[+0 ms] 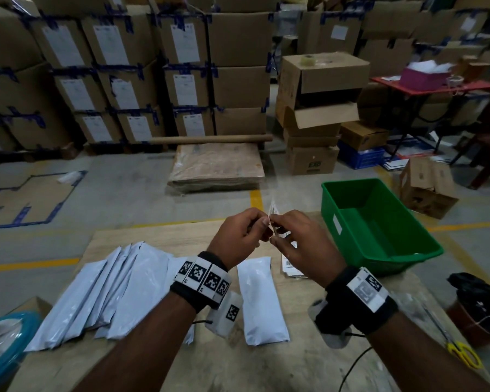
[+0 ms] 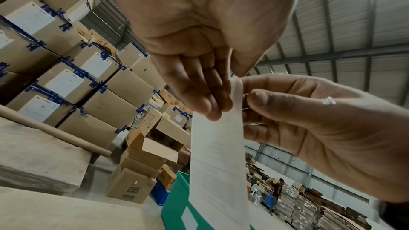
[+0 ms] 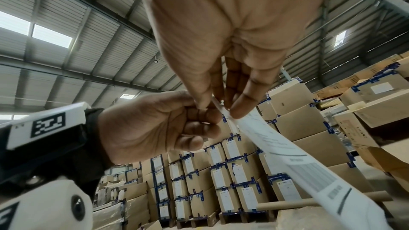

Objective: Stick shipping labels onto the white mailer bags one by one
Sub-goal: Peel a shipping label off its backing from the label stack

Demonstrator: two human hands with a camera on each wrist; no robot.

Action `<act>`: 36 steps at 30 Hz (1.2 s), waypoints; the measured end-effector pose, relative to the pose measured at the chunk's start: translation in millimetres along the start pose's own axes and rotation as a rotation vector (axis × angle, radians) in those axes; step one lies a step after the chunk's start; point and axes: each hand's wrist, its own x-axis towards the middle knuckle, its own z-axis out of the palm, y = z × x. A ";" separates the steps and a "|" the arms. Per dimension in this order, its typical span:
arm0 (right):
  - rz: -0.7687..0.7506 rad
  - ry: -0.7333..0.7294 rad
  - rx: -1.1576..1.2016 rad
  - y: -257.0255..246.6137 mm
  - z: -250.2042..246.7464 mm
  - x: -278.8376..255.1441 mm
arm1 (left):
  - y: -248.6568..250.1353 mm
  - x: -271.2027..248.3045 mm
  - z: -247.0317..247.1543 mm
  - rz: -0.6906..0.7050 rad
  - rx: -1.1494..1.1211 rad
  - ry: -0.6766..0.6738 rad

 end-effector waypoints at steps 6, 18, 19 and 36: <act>-0.020 0.041 0.000 2.7 -2.8 0.3 | 1.4 0.2 1.6 -0.003 -0.003 -0.013; -0.007 0.075 0.029 -3.3 -15.9 0.3 | 8.7 4.6 4.4 0.037 -0.118 -0.027; -0.014 0.079 0.023 -4.9 -17.5 -0.1 | 9.3 4.7 4.4 0.047 -0.128 -0.024; -0.118 0.126 0.049 -32.8 -34.2 2.6 | 35.8 4.6 -10.3 0.176 -0.222 0.019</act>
